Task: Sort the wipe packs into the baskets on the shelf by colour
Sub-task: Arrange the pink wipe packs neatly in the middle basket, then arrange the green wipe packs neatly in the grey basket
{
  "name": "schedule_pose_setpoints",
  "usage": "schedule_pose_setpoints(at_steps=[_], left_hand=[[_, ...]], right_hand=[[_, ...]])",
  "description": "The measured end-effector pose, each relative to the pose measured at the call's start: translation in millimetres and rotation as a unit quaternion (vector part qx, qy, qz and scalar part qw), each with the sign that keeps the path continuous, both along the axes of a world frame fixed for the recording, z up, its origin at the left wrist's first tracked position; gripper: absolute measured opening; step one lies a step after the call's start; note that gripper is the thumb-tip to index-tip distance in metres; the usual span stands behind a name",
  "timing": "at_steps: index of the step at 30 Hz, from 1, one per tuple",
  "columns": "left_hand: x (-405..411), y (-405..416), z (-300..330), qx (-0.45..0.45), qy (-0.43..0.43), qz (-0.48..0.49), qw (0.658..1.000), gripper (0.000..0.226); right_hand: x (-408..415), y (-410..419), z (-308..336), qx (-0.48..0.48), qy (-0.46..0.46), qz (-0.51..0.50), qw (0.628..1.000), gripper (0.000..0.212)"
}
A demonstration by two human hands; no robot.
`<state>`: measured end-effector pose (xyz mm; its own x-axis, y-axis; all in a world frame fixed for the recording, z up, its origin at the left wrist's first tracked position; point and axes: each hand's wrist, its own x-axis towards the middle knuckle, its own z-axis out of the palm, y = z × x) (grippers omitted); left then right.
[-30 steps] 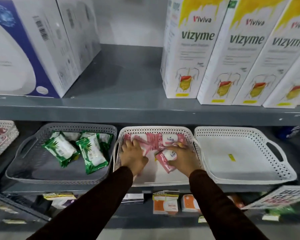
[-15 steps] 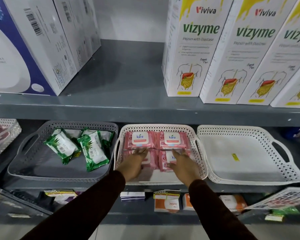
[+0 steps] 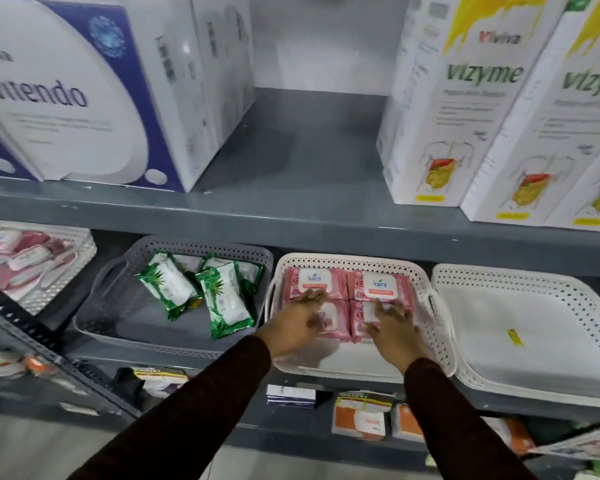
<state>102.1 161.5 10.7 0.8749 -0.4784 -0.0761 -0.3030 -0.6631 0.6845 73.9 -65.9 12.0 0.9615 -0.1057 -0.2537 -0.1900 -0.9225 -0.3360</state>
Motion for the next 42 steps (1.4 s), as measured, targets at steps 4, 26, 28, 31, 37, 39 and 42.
schedule_pose_setpoints(at_steps=[4, 26, 28, 31, 37, 39, 42], left_hand=[[-21.9, 84.6, 17.0, -0.143, -0.126, 0.23, 0.954, 0.033], [32.7, 292.1, 21.2, 0.339, -0.199, 0.056, 0.918, 0.071], [26.6, 300.1, 15.1, 0.345, -0.175, 0.043, 0.921, 0.066], [14.1, 312.5, 5.2, 0.364, -0.132, 0.021, 0.922, 0.072], [14.6, 322.6, -1.1, 0.334, -0.111, 0.062, 0.934, 0.071], [21.4, 321.4, -2.2, 0.308, -0.108, 0.063, 0.943, 0.071], [28.7, 316.8, -4.5, 0.269, -0.093, 0.069, 0.956, 0.07]], right_hand=[[3.3, 58.6, 17.9, 0.036, -0.148, -0.028, 0.988, 0.053], [32.5, 319.6, 11.3, -0.023, -0.114, 0.081, 0.99, 0.061], [32.2, 317.5, 11.8, 0.0, -0.107, 0.103, 0.989, 0.062], [27.2, 311.9, 8.2, 0.062, -0.077, 0.121, 0.988, 0.071], [22.3, 305.0, -3.3, 0.091, -0.038, 0.154, 0.983, 0.088], [26.6, 307.3, -4.0, 0.099, -0.022, 0.184, 0.978, 0.094], [35.2, 316.8, -3.2, 0.083, -0.015, 0.2, 0.976, 0.096]])
